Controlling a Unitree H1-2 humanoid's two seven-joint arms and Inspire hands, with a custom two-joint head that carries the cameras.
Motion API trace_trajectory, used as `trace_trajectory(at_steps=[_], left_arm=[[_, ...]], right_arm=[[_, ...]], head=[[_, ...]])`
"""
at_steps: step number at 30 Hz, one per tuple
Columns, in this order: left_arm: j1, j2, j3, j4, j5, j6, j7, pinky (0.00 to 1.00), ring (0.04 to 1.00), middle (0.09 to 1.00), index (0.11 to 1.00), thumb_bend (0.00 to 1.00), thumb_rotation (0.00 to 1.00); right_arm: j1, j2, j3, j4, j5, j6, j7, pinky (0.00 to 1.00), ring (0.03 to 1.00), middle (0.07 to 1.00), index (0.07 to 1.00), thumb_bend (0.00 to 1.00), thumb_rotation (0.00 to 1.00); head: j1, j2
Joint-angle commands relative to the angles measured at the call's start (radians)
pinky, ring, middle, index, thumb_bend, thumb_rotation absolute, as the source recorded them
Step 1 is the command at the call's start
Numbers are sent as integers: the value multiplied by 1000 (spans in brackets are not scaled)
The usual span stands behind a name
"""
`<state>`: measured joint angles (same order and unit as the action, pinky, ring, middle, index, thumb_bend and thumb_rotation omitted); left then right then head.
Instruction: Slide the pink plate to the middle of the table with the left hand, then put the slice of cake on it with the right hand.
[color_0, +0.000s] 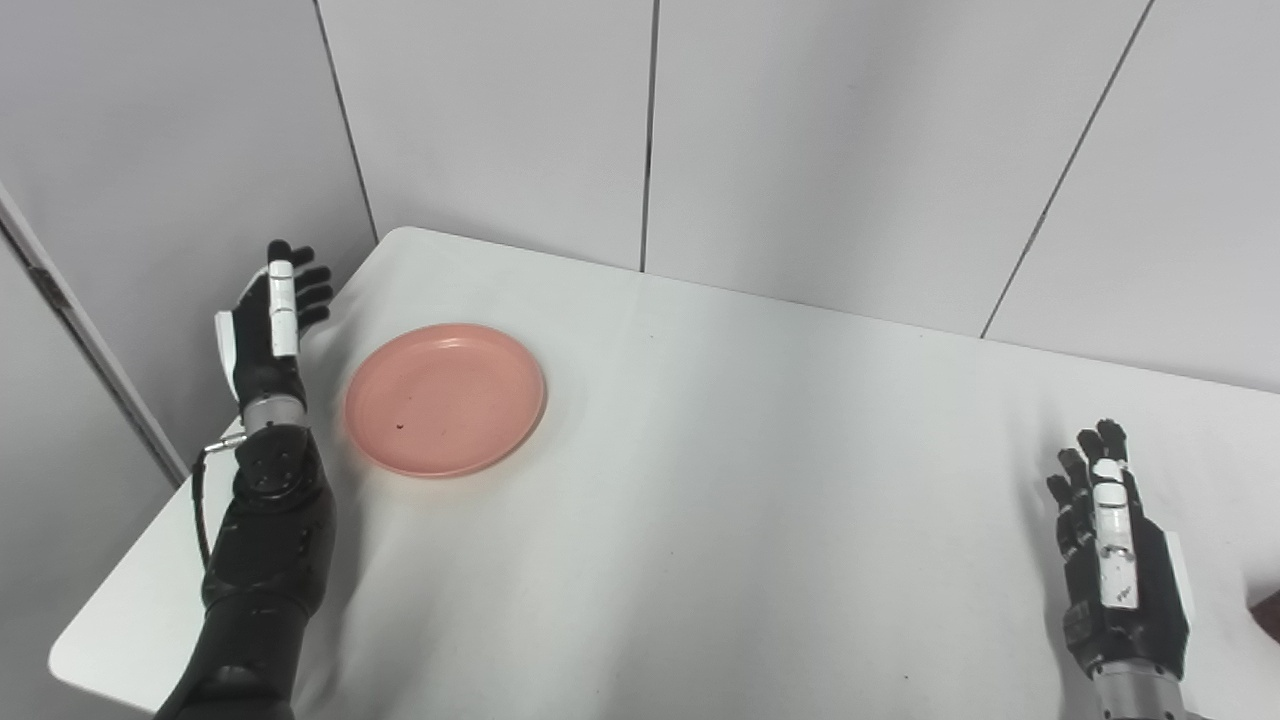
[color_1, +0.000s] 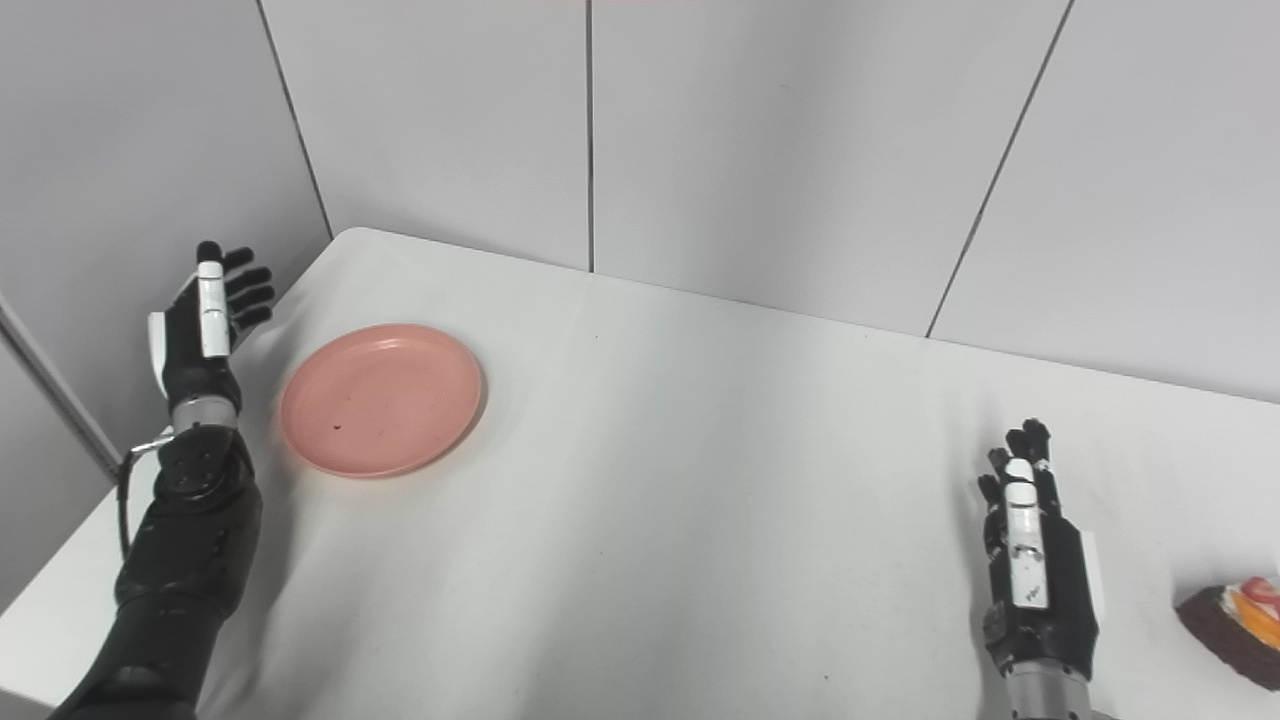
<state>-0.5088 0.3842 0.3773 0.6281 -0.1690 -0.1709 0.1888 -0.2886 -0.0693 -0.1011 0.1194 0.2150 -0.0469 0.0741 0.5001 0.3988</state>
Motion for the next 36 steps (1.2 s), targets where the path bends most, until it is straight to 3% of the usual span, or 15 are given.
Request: trace_trajectory(at_steps=[1,7,14,19,24,28,36], left_arm=[[-16,39,-21,-21,-16,6,-72,746,746,739,738,851,1000],[-9,41,-46,-1,-85,28,-213,822,809,788,784,857,1000],[-21,54,-86,59,-151,98,-388,932,892,860,842,864,1000],[-33,53,-103,84,-187,124,-456,972,922,885,862,889,1000],[-49,39,-119,105,-217,124,-507,939,912,891,874,898,1000],[-61,25,-135,117,-232,135,-543,925,900,892,882,901,1000],[-89,-37,-148,140,-252,148,-560,869,865,868,860,900,1000]], right_arm=[[-12,-3,0,-44,0,-1,3,1000,1000,1000,1000,317,829],[-7,-8,6,-65,-5,16,5,1000,1000,1000,1000,309,843],[-6,-3,1,-74,-2,27,0,1000,1000,1000,1000,299,826],[-5,-8,6,-79,-16,27,0,1000,1000,1000,1000,310,856],[-7,-5,2,-80,-5,34,3,1000,1000,1000,1000,273,851],[-7,-3,4,-84,-12,38,-3,1000,1000,1000,1000,297,846],[-8,1,4,-82,-8,36,-4,1000,1000,1000,1000,314,839]], head=[[0,1],[-3,3],[-3,7],[-3,8],[-7,10],[-8,10],[-24,16]])
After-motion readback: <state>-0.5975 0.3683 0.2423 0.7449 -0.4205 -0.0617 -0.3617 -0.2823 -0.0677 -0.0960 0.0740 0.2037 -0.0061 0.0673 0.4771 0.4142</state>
